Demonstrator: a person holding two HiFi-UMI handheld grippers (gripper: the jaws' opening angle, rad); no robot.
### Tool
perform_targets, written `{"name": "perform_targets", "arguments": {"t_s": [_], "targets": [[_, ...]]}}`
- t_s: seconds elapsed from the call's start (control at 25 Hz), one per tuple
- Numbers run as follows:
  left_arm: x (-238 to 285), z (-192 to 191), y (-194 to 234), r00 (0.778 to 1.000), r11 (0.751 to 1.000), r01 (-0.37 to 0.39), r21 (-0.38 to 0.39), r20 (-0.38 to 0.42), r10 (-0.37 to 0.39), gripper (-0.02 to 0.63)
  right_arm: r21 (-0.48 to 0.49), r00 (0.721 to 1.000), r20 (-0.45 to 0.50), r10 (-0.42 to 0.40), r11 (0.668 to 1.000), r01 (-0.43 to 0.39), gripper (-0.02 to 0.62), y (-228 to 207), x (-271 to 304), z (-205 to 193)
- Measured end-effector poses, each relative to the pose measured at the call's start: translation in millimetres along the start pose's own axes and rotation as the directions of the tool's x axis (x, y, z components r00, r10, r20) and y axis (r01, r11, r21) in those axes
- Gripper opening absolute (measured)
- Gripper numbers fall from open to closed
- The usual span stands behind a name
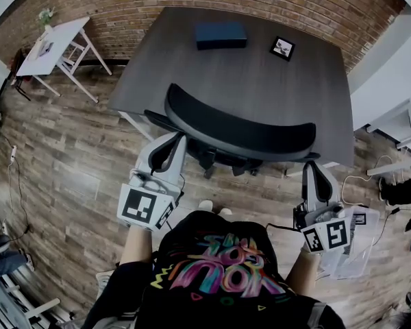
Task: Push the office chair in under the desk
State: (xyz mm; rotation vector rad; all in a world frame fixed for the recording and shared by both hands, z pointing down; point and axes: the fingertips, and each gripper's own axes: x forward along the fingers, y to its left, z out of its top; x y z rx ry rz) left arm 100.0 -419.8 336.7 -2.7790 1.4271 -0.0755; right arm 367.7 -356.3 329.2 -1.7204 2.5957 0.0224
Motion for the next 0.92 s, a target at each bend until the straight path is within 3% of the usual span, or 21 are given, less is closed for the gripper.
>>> {"name": "perform_targets", "arguments": {"t_s": [0.92], "targets": [[-1.2, -2.4, 12.0, 1.0, 1.0, -0.007, 0.0, 0.0, 0.007, 0.002, 0.015, 1.0, 0.0, 0.003, 1.0, -0.003, 0.0, 7.6, 6.7, -6.5]]}}
